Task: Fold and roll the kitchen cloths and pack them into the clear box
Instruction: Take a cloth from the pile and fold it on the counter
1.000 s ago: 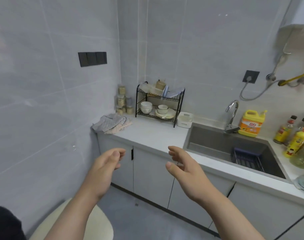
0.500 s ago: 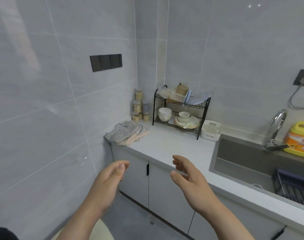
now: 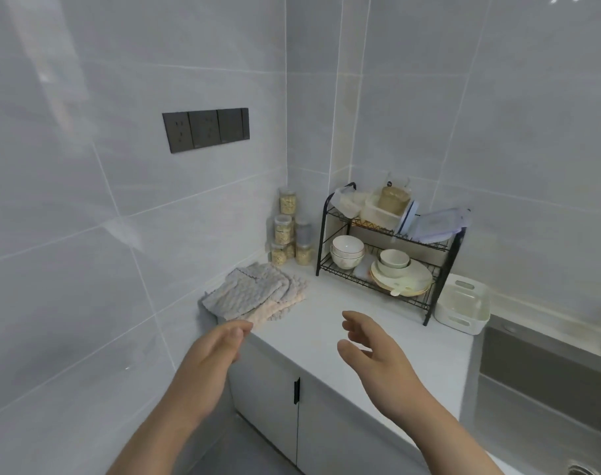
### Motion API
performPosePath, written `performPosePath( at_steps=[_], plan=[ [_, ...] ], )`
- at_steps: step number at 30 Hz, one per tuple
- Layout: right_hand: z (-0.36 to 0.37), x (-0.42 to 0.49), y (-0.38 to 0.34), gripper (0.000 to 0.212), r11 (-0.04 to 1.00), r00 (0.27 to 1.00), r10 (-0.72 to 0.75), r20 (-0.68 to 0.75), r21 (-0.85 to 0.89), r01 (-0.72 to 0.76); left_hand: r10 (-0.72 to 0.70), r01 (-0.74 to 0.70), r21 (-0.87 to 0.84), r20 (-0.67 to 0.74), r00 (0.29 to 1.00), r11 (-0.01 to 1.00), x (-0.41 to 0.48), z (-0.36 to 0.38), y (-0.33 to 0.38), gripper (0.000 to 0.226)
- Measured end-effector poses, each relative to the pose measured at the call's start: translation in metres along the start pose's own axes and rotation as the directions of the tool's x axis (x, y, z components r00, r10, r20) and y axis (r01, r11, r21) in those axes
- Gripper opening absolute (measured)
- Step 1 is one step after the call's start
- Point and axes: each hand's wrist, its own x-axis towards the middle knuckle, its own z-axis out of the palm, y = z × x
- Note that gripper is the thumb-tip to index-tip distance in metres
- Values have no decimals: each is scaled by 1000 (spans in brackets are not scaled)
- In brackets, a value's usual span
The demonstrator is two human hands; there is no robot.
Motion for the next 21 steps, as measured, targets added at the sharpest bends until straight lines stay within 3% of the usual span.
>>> performPosePath(
  at_steps=[9, 13, 21],
  plan=[
    [51, 177, 34, 43, 991, 995, 103, 11, -90, -102, 1, 0, -21, 49, 999, 1000, 201, -16, -52, 57],
    [76, 274, 49, 43, 973, 983, 183, -19, -136, -184, -17, 11, 49, 115, 993, 999, 320, -14, -69, 15],
    [119, 407, 79, 31, 904, 908, 417, -38, -90, -419, -159, 51, 337, 303, 940, 940, 479, -9, -118, 18]
  ],
)
